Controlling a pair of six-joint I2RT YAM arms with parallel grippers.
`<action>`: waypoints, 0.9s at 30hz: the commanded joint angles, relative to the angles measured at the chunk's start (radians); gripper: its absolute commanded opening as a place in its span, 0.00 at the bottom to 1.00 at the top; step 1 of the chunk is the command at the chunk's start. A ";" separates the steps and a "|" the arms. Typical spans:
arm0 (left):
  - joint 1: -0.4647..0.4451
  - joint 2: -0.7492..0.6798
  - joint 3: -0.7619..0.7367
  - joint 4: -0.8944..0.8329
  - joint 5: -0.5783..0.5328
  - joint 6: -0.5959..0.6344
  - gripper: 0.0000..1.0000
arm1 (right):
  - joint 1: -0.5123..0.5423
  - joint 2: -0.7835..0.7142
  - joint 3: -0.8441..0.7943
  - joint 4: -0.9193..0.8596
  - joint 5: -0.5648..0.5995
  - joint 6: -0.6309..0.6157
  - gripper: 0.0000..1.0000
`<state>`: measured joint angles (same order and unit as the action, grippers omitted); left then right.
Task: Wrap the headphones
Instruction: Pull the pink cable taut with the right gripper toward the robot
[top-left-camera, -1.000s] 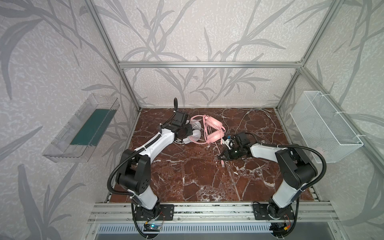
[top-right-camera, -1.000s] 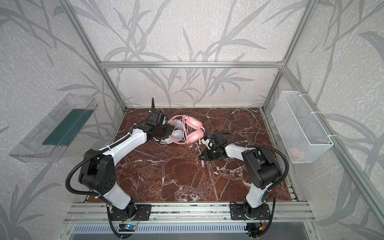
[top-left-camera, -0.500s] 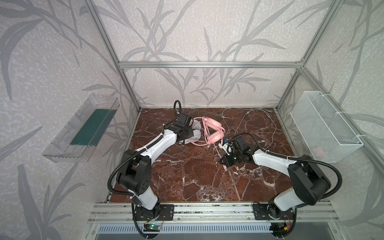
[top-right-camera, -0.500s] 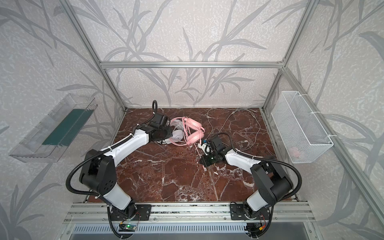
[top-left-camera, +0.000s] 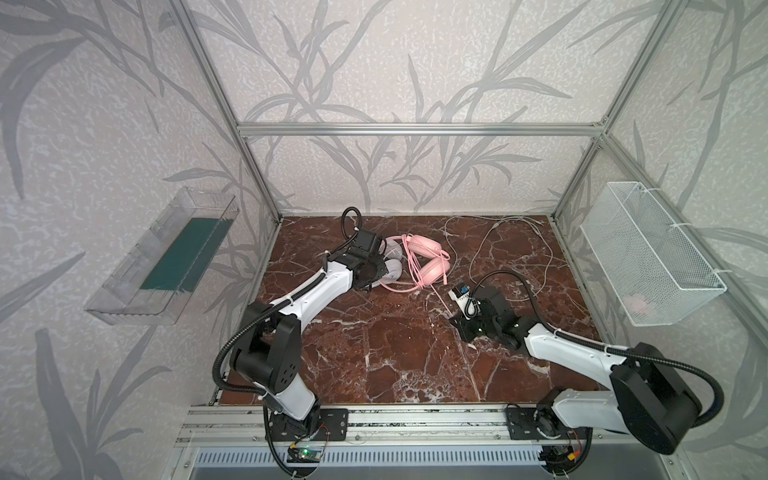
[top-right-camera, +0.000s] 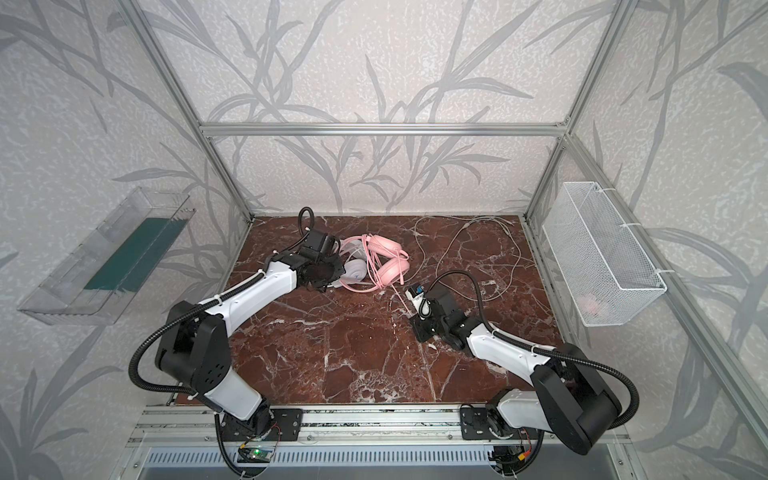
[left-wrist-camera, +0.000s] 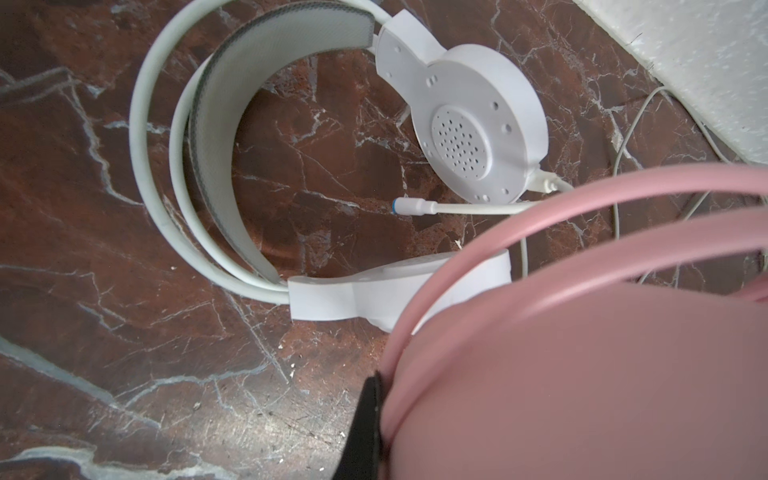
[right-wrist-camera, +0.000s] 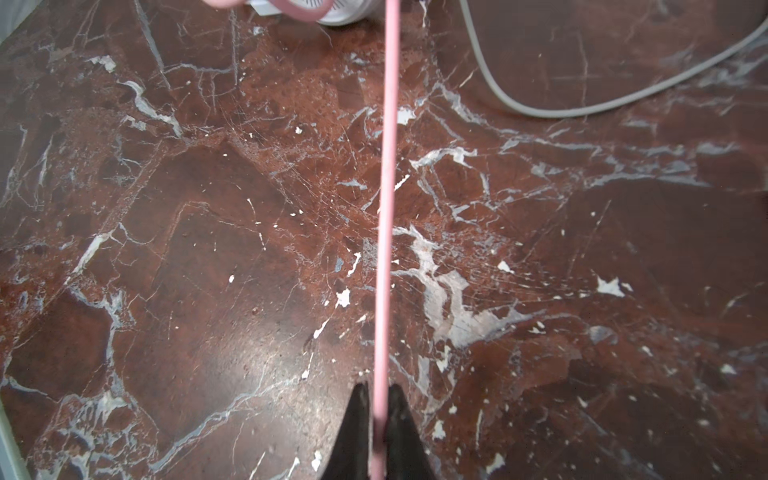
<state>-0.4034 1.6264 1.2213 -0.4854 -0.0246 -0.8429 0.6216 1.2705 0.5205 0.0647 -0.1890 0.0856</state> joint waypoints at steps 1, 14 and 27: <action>0.015 -0.059 0.016 0.124 -0.034 -0.147 0.00 | 0.020 -0.057 -0.057 0.048 0.054 -0.068 0.00; 0.014 -0.011 0.095 0.027 -0.038 -0.115 0.00 | 0.078 -0.115 0.017 0.009 -0.043 -0.246 0.00; 0.012 0.026 0.164 -0.053 -0.023 -0.039 0.00 | 0.144 -0.111 0.193 -0.308 0.020 -0.650 0.00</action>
<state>-0.4046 1.6436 1.3151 -0.5804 -0.0189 -0.8619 0.7525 1.1717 0.6823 -0.1139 -0.1402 -0.4202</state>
